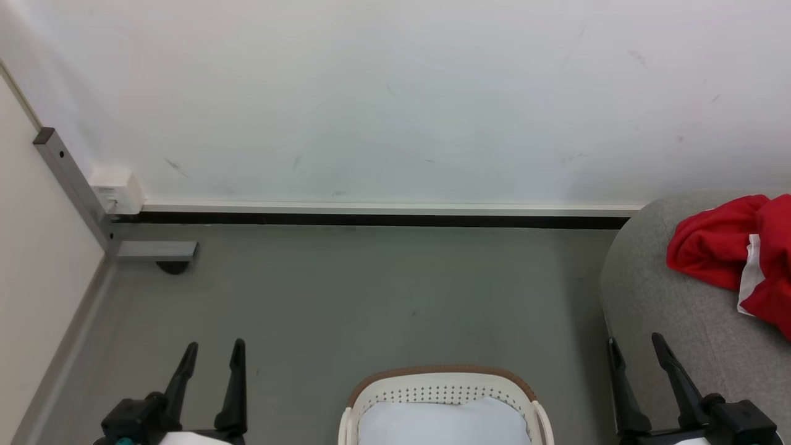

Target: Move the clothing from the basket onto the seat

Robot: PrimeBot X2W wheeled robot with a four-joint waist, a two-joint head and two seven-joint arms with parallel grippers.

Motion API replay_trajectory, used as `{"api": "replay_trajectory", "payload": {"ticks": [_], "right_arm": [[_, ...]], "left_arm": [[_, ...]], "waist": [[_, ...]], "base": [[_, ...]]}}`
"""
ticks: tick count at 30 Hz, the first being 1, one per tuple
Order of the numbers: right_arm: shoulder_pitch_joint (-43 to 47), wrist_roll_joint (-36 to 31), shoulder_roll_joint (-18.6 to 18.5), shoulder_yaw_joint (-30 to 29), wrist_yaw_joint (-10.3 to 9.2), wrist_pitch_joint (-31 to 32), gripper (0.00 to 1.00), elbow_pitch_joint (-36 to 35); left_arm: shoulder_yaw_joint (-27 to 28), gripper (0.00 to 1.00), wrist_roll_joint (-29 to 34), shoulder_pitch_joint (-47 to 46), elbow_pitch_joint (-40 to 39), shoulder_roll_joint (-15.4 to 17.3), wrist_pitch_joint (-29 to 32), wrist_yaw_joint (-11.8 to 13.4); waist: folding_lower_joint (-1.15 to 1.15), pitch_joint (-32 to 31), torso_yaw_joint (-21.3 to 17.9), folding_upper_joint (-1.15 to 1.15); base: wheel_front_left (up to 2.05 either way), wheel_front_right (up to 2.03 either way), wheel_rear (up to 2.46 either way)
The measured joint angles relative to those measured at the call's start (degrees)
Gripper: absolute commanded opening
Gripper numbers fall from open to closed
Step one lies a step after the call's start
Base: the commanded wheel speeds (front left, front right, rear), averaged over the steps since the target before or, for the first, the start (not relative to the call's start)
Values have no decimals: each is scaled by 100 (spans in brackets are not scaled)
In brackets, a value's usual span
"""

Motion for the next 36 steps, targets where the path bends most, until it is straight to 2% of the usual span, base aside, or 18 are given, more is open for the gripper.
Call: {"api": "replay_trajectory", "payload": {"ticks": [10,11,16,36], "right_arm": [[-10,34,0,51,0,-1,100,53],[-5,34,1,56,0,0,0,64],[125,68,10,65,1,37,0,277],[112,2073,-48,-113,0,464,0,272]], "left_arm": [[43,100,70,1,-26,-57,1,-48],[44,0,68,4,-15,-62,0,-47],[26,0,37,161,233,-123,29,-47],[149,0,-1953,119,209,-135,572,-47]], "waist": [[0,9,18,0],[0,14,18,0],[0,15,19,0],[0,37,29,0]], "base": [[0,0,0],[0,0,0],[0,0,0],[0,0,0]]}}
